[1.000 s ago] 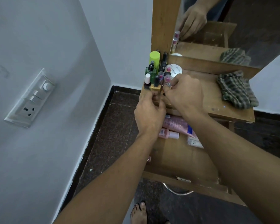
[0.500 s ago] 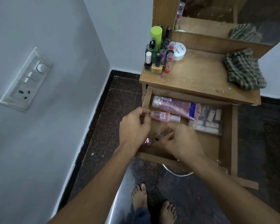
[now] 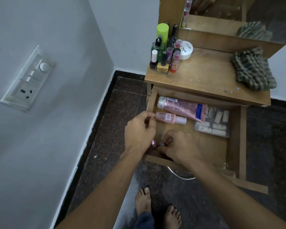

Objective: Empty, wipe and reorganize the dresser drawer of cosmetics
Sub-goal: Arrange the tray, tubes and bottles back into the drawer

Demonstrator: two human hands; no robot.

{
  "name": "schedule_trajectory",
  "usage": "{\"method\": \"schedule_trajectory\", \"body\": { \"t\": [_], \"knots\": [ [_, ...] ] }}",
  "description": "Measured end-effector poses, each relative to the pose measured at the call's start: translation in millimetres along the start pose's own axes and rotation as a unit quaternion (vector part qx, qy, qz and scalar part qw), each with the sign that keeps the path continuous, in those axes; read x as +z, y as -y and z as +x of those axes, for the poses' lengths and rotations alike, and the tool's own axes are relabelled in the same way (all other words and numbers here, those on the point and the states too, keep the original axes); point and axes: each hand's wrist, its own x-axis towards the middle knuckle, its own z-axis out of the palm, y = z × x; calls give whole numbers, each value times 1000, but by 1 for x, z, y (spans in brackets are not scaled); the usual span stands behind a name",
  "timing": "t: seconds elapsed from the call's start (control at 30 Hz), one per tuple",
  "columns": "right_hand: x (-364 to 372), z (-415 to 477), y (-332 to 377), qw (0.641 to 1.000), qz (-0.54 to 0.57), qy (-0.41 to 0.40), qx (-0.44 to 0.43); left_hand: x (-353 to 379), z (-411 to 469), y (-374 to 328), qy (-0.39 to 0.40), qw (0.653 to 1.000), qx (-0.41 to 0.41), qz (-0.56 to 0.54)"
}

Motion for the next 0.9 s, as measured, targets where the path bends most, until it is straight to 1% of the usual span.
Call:
{"method": "schedule_trajectory", "body": {
  "t": [0.17,0.3,0.33,0.4,0.47,0.53,0.6,0.67,0.77,0.9],
  "knots": [
    [-12,-2,1,999,14,41,-7,0,0,1,-1,1000,-2,0],
    [-29,-1,4,999,25,28,-8,1,1,0,0,1000,6,2],
    [-37,2,7,999,34,7,-15,1,2,-2,-3,1000,3,4],
    [-59,15,18,994,66,-80,-44,1,7,-8,-12,1000,3,6],
    [-86,35,34,974,110,-188,-64,3,14,-17,-27,1000,11,-3],
    [-112,56,53,949,122,-281,-78,5,20,-30,-43,999,23,-20],
    [-130,74,69,932,98,-336,-88,8,26,-41,-51,997,35,-35],
    [-141,88,79,929,65,-352,-95,12,30,-49,-45,998,42,-34],
    [-145,98,84,933,6,-348,-92,16,33,-56,-34,998,48,-33],
    [-146,99,84,937,2,-336,-92,16,34,-58,-26,997,59,-36]
  ]
}}
